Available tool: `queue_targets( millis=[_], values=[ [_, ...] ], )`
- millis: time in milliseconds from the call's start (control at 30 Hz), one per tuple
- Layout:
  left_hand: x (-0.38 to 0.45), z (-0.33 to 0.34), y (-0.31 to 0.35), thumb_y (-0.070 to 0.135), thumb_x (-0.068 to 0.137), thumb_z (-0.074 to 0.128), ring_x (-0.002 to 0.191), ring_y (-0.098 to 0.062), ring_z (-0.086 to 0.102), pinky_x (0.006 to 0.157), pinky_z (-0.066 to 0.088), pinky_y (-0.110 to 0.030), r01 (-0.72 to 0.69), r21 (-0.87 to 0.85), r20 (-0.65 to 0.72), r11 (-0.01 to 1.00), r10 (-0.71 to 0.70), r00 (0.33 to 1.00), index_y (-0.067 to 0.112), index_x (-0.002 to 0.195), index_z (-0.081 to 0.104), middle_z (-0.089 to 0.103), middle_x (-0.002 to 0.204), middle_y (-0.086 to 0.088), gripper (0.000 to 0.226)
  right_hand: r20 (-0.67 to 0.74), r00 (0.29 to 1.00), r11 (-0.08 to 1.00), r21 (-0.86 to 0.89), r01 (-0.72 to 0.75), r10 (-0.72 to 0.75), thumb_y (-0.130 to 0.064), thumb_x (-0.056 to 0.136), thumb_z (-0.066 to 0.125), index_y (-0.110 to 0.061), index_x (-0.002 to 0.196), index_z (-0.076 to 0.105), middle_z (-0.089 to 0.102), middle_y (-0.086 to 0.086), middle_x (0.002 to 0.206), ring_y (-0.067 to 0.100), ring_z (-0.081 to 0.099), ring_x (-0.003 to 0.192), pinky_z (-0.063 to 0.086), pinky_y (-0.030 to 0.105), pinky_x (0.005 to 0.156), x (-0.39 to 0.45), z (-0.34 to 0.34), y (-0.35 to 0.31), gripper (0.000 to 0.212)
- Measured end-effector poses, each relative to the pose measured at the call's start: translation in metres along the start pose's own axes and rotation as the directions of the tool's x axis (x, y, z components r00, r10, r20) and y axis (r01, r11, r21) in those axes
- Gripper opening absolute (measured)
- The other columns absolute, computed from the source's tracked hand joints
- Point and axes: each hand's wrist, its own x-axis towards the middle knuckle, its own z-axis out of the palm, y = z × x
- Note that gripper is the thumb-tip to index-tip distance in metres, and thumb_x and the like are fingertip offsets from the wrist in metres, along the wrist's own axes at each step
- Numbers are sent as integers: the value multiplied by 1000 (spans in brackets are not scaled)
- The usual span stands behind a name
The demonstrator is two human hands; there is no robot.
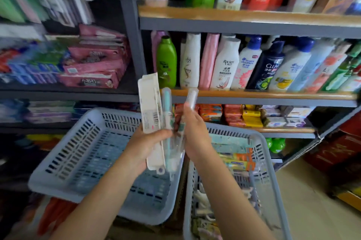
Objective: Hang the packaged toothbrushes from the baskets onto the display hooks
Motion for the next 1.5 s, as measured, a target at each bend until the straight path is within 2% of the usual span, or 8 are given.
queue_targets(
  millis=[133,200,500,700,867,1100,1200,1500],
  values=[
    [11,-59,28,3,93,62,63,-15,70,57,53,-26,24,-63,-36,998,-26,999,13,97,70,74,69,2,13,-78,996,989,-142,36,-48,-57,103,41,-24,81,76,58,5,72,24,52,66,41,37,67,6,42,-13,53],
    [16,-92,42,5,95,59,54,-13,68,50,52,-23,31,-96,-50,995,-35,998,12,93,69,71,64,0,13,-126,990,982,-185,42,-66,-57,103,40,-14,95,74,51,10,76,24,48,68,37,36,66,7,66,-19,55],
    [49,-231,122,4,96,58,41,-12,59,41,46,-19,-71,-234,-118,970,44,992,12,81,64,61,52,-2,18,-66,975,921,322,220,-210,-20,103,57,-17,94,58,50,-2,67,11,50,57,50,28,56,13,211,-46,10],
    [80,-300,163,7,91,67,68,-21,63,65,49,-32,-169,-327,-201,930,106,974,17,96,68,66,76,-4,12,-72,959,815,511,272,-275,-20,104,54,-9,100,64,59,6,63,24,69,68,61,35,68,11,281,-60,15],
    [92,-308,182,4,89,68,76,-22,65,71,53,-34,-158,-310,-89,938,136,987,14,110,67,70,84,-5,24,-53,974,792,573,210,-220,-38,107,43,2,111,63,71,19,80,36,75,87,62,36,71,10,320,-62,44],
    [106,-299,213,1,88,68,87,-26,68,82,56,-39,-223,-287,-11,932,229,973,9,117,66,72,95,-10,30,-67,943,778,547,309,-327,-18,106,46,11,127,54,74,24,104,32,75,95,61,29,72,13,349,-78,36],
    [107,-294,219,0,89,66,80,-19,68,70,55,-33,-264,-285,15,921,280,960,11,116,66,71,90,-5,29,-99,915,732,568,375,-392,-9,103,54,2,119,53,73,25,110,34,74,101,62,31,77,16,352,-85,20],
    [111,-285,227,-1,89,66,82,-16,66,67,50,-31,-315,-257,47,914,337,940,23,105,65,70,92,-2,29,-69,884,761,481,435,-462,-19,105,52,-11,122,64,74,6,120,26,73,104,60,30,79,40,360,-109,22]
  ],
)
